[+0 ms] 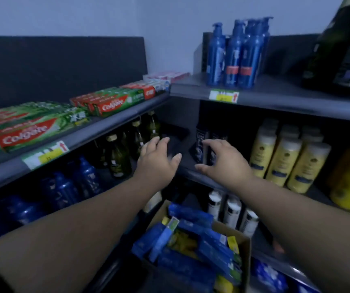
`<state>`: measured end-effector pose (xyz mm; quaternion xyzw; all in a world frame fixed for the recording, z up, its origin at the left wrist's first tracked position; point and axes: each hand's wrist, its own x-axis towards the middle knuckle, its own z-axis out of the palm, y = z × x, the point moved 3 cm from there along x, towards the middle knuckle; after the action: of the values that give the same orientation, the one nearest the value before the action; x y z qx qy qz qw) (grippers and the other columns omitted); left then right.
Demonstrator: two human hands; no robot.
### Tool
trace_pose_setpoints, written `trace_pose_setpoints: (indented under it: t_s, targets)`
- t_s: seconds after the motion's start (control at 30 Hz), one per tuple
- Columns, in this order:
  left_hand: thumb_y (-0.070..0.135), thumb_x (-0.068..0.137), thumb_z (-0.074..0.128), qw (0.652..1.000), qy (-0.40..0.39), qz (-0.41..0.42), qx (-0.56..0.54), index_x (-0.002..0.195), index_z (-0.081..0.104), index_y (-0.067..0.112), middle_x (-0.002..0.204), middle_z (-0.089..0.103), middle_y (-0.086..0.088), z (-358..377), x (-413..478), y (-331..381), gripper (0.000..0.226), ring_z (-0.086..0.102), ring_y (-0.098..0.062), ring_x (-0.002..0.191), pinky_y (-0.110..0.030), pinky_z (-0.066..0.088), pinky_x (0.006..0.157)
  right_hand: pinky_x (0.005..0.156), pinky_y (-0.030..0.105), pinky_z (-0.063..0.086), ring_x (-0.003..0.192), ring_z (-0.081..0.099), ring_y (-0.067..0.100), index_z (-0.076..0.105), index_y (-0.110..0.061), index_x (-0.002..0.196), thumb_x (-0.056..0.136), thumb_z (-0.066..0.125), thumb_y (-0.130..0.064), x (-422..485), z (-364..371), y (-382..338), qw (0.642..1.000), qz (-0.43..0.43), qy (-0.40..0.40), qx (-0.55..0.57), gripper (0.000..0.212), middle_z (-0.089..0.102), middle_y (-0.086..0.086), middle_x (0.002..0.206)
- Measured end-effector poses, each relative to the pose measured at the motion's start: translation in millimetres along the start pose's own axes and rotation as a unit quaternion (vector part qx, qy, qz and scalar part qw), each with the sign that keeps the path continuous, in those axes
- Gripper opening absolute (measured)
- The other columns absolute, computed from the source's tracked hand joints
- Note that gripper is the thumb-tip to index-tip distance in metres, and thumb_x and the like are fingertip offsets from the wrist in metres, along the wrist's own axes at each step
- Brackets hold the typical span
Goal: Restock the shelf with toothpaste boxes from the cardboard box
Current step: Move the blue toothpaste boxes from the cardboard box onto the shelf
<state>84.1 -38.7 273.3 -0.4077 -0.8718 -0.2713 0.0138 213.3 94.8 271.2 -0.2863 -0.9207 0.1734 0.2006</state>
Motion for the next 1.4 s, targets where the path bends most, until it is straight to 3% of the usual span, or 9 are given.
trace_pose_setpoints:
  t_s: [0.17, 0.3, 0.47, 0.7, 0.97, 1.07, 1.17, 1.33, 1.4]
  targets:
    - [0.048, 0.096, 0.043, 0.999, -0.038, -0.007, 0.038, 0.152, 0.016, 0.020, 0.159, 0.013, -0.005, 76.4, -16.5, -4.7, 0.067, 0.010, -0.025, 0.145, -0.041, 0.017, 0.118, 0.120, 0.047, 0.011, 0.149, 0.009, 0.021, 0.013, -0.036, 0.153, 0.079, 0.064, -0.064, -37.9, 21.7, 60.1, 0.997, 0.039, -0.028, -0.060, 0.094, 0.012, -0.004, 0.162]
    - [0.048, 0.095, 0.044, 0.996, -0.070, -0.019, 0.057, 0.150, 0.021, 0.016, 0.156, 0.020, -0.011, 123.5, -32.3, -36.1, 0.066, 0.014, -0.028, 0.144, -0.042, 0.016, 0.117, 0.121, 0.046, 0.008, 0.150, 0.004, 0.020, 0.011, -0.037, 0.154, 0.081, 0.062, -0.065, -64.2, 56.7, 91.4, 0.994, 0.073, -0.059, -0.052, 0.093, 0.006, -0.005, 0.163]
    - [0.041, 0.094, 0.051, 0.992, -0.099, -0.039, 0.068, 0.148, 0.029, 0.011, 0.153, 0.027, -0.013, 168.0, -62.1, -78.7, 0.065, 0.024, -0.030, 0.139, -0.042, 0.021, 0.114, 0.120, 0.046, 0.015, 0.149, 0.010, 0.023, 0.014, -0.035, 0.154, 0.081, 0.065, -0.061, -96.1, 113.9, 124.4, 0.988, 0.108, -0.100, -0.043, 0.093, 0.010, -0.001, 0.163]
    - [0.042, 0.092, 0.055, 0.977, -0.196, -0.058, 0.069, 0.149, 0.026, 0.011, 0.154, 0.027, -0.013, 242.3, -101.7, -119.7, 0.070, 0.023, -0.029, 0.141, -0.034, 0.018, 0.115, 0.113, 0.041, 0.033, 0.143, 0.026, 0.028, 0.019, -0.032, 0.153, 0.080, 0.075, -0.038, -148.2, 191.2, 182.7, 0.958, 0.222, -0.179, -0.020, 0.092, 0.021, 0.003, 0.160]
    - [0.039, 0.095, 0.053, 0.945, -0.313, -0.081, -0.037, 0.152, 0.016, 0.019, 0.157, 0.020, -0.008, 319.6, -109.2, -112.2, 0.071, 0.024, -0.027, 0.142, -0.038, 0.031, 0.111, 0.105, 0.034, 0.040, 0.134, 0.041, 0.026, 0.024, -0.033, 0.151, 0.079, 0.076, -0.027, -201.2, 245.7, 220.3, 0.924, 0.318, -0.210, -0.004, 0.089, 0.038, 0.004, 0.151]
    - [0.039, 0.097, 0.051, 0.934, -0.335, -0.115, -0.054, 0.152, 0.018, 0.019, 0.150, 0.036, -0.009, 342.2, -101.4, -101.7, 0.068, 0.048, -0.030, 0.124, -0.035, 0.046, 0.090, 0.104, 0.035, 0.041, 0.134, 0.042, 0.023, 0.028, -0.033, 0.149, 0.081, 0.075, -0.026, -211.8, 252.4, 229.8, 0.921, 0.341, -0.188, 0.008, 0.083, 0.040, 0.002, 0.150]
    - [0.039, 0.098, 0.048, 0.925, -0.337, -0.149, -0.093, 0.150, 0.023, 0.017, 0.143, 0.045, -0.008, 359.8, -94.4, -95.7, 0.062, 0.055, -0.029, 0.114, -0.032, 0.044, 0.077, 0.099, 0.034, 0.044, 0.128, 0.045, 0.021, 0.032, -0.031, 0.147, 0.083, 0.072, -0.022, -215.1, 255.9, 236.3, 0.924, 0.348, -0.157, 0.021, 0.076, 0.048, 0.000, 0.142]
    - [0.035, 0.100, 0.046, 0.901, -0.350, -0.218, -0.134, 0.147, 0.026, 0.012, 0.134, 0.050, -0.013, 373.0, -84.7, -96.0, 0.056, 0.056, -0.032, 0.102, -0.036, 0.045, 0.075, 0.099, 0.032, 0.042, 0.127, 0.047, 0.022, 0.034, -0.029, 0.146, 0.084, 0.071, -0.021, -207.6, 262.4, 242.1, 0.924, 0.350, -0.149, 0.032, 0.074, 0.050, 0.001, 0.141]
    - [0.031, 0.100, 0.047, 0.890, -0.354, -0.239, -0.159, 0.142, 0.033, 0.009, 0.116, 0.054, -0.010, 376.3, -81.8, -95.2, 0.050, 0.055, -0.030, 0.093, -0.040, 0.047, 0.083, 0.099, 0.033, 0.043, 0.125, 0.049, 0.022, 0.035, -0.030, 0.146, 0.082, 0.073, -0.021, -202.9, 264.6, 242.9, 0.924, 0.350, -0.150, 0.042, 0.075, 0.050, 0.001, 0.141]
